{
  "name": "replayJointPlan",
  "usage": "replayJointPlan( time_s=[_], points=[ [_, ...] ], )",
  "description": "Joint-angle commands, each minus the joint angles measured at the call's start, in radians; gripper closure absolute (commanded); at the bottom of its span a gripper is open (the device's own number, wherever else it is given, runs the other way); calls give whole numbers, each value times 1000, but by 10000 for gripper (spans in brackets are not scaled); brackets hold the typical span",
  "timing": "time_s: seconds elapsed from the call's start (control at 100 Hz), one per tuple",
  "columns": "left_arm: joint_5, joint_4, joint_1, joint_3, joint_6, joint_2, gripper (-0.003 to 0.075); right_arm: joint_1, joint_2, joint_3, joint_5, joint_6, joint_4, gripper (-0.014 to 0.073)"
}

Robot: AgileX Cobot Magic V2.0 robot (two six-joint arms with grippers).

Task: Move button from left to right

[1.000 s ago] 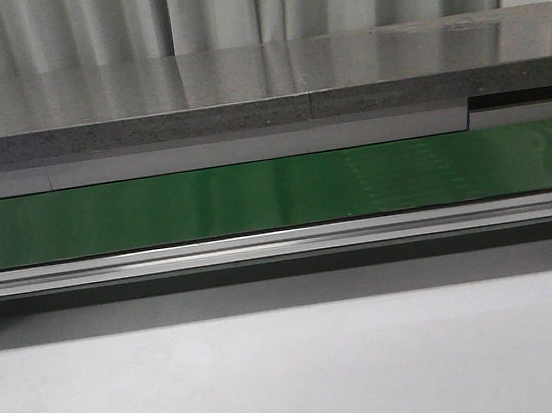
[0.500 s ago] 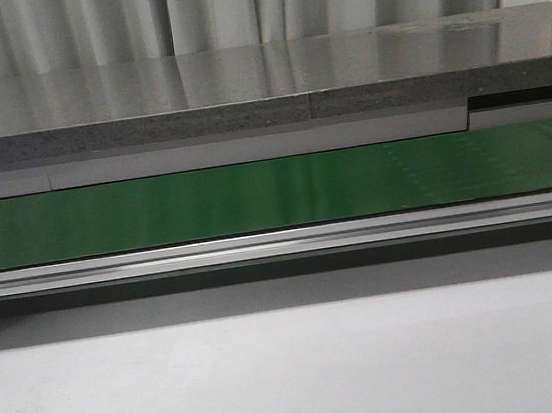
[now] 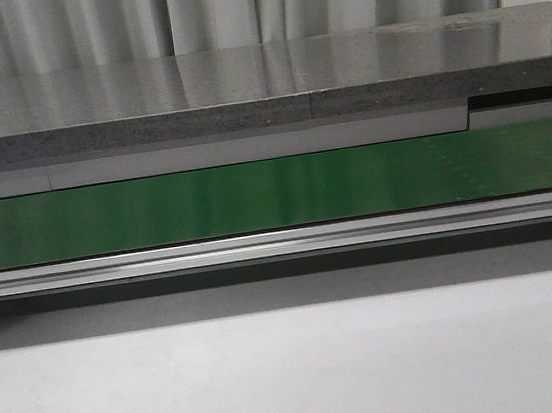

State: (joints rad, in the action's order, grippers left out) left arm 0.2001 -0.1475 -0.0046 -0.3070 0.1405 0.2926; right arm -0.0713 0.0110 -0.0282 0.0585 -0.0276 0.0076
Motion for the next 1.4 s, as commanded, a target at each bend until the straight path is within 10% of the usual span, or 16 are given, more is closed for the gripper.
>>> replayJointPlan(
  time_s=[0.0,1.39],
  points=[
    [-83,-11,-7,-27,-5,5,741,0,19,18,-69,-2,-13,660],
    [-180,124,-7,149,-129,-155,741,0,19,18,-69,-2,-13,660]
  ],
)
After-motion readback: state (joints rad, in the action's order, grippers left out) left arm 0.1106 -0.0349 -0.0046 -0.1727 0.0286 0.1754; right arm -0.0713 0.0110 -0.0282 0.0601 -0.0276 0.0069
